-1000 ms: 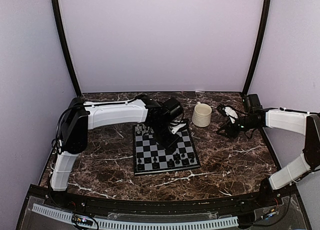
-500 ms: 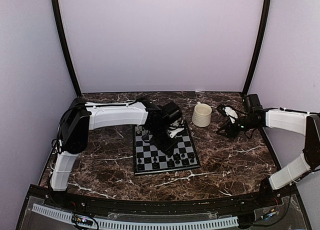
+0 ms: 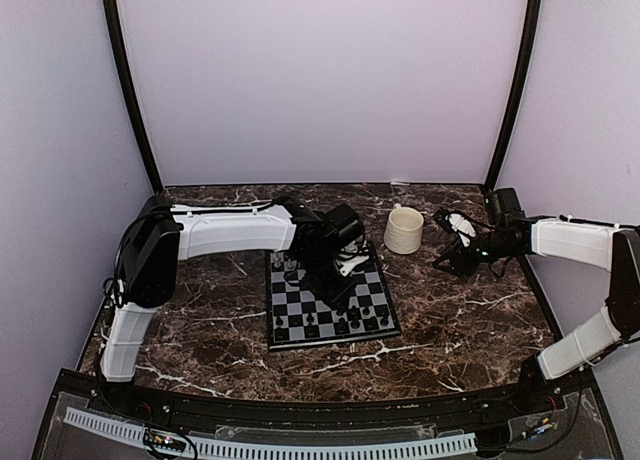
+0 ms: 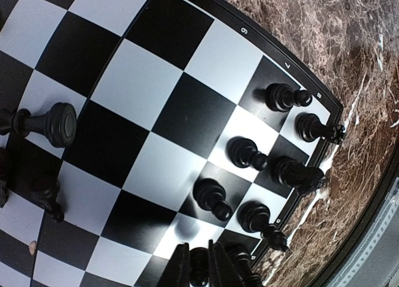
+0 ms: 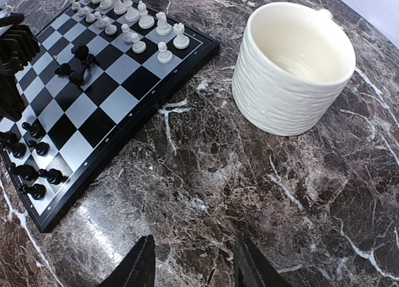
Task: Set up the chess pieces on the board
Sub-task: Place the pawn at e7, then pick up the king from the chessboard.
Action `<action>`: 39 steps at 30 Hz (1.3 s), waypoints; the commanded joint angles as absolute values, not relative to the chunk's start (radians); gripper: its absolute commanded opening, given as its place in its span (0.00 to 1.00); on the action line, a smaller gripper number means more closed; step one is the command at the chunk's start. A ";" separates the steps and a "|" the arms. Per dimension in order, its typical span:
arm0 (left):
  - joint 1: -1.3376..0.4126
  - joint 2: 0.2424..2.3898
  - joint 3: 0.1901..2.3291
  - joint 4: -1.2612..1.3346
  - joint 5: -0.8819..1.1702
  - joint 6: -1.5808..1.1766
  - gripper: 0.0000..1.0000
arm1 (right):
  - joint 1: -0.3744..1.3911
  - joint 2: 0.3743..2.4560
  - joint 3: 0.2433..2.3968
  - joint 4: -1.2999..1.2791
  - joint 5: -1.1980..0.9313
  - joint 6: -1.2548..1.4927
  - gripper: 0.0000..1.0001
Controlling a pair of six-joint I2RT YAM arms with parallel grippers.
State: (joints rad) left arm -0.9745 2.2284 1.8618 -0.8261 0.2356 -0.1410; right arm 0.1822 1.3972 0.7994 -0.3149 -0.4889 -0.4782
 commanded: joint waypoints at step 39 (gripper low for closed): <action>-0.980 2.227 2.022 -0.953 0.242 -0.110 0.24 | 0.178 1.409 0.793 -0.310 -0.490 -0.492 0.44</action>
State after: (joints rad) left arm -0.9749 2.2482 1.9480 -0.8825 0.2249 -0.1326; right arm 0.1822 1.4010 0.7994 -0.3149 -0.4889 -0.4820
